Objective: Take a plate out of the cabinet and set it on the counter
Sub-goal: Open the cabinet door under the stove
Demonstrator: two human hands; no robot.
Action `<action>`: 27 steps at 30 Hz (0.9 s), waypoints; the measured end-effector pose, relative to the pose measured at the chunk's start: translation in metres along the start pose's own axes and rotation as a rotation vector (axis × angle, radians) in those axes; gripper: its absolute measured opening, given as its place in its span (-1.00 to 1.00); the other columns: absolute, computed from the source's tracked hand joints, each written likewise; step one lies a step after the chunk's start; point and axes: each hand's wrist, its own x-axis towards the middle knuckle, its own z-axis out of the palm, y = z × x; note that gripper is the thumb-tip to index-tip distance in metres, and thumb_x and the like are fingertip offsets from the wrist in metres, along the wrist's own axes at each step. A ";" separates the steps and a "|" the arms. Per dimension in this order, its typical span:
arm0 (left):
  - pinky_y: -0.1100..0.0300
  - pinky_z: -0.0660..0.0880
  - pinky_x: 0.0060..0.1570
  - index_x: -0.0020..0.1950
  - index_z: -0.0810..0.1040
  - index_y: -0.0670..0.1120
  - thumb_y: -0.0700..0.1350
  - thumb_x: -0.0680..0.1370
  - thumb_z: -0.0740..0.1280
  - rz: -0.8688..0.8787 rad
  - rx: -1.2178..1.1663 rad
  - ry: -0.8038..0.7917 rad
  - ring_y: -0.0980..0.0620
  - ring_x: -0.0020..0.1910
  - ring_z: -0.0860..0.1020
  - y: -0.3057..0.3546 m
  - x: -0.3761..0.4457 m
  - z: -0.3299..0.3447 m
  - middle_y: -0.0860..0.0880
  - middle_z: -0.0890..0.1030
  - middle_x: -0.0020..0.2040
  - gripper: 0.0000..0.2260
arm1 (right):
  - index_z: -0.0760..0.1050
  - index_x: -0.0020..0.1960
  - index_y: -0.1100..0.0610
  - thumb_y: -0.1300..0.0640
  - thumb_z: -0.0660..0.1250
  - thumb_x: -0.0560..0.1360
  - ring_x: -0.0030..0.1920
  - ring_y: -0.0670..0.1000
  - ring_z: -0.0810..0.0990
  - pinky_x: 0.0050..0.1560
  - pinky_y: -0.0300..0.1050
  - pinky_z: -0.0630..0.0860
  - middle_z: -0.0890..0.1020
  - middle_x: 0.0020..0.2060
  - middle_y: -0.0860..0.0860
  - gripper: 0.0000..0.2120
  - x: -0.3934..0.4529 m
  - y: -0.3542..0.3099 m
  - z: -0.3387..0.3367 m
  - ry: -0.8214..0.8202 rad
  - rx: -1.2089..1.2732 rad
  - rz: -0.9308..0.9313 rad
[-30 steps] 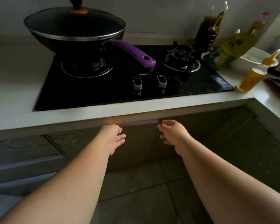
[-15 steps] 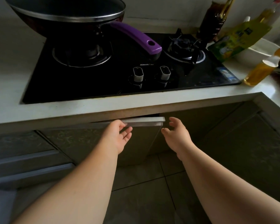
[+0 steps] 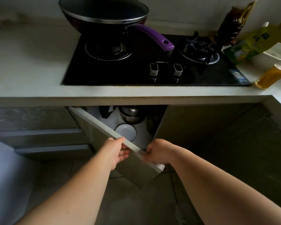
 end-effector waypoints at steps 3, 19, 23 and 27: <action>-0.01 0.55 -0.07 0.06 0.39 -0.13 -0.15 0.59 0.17 -0.014 0.083 -0.009 -0.12 -0.18 0.60 -0.005 -0.012 -0.019 -0.18 0.59 -0.12 -0.91 | 0.56 -0.06 0.04 -0.19 0.30 0.43 -0.24 -0.01 0.49 -0.27 -0.19 0.38 0.49 -0.31 -0.05 -0.69 0.001 -0.021 0.017 -0.089 -0.035 -0.037; 0.02 0.65 -0.28 0.16 0.42 -0.14 -0.14 0.51 0.33 0.070 0.727 0.144 -0.10 -0.20 0.61 -0.011 -0.056 -0.161 -0.17 0.56 -0.04 -0.75 | 0.54 0.25 0.09 -0.27 0.19 0.48 0.18 0.11 0.53 0.15 -0.04 0.44 0.59 0.15 0.09 -0.46 -0.022 -0.185 0.087 -0.218 -0.064 -0.292; 0.01 0.66 -0.14 0.27 0.43 -0.11 -0.05 0.51 0.30 0.089 0.998 0.213 -0.10 -0.12 0.63 -0.005 -0.059 -0.200 -0.15 0.57 0.03 -0.65 | 0.48 0.33 0.15 -0.17 0.14 0.56 0.28 0.12 0.48 0.26 -0.02 0.40 0.54 0.27 0.12 -0.49 -0.032 -0.217 0.081 -0.151 -0.080 -0.317; 0.15 0.61 -0.18 0.29 0.41 -0.09 0.01 0.53 0.25 0.137 1.181 0.263 -0.03 -0.21 0.60 -0.002 -0.060 -0.225 -0.12 0.57 -0.02 -0.64 | 0.51 0.28 0.14 -0.08 0.18 0.56 0.18 0.07 0.53 0.21 -0.06 0.44 0.58 0.23 0.09 -0.58 -0.037 -0.223 0.070 -0.100 -0.033 -0.261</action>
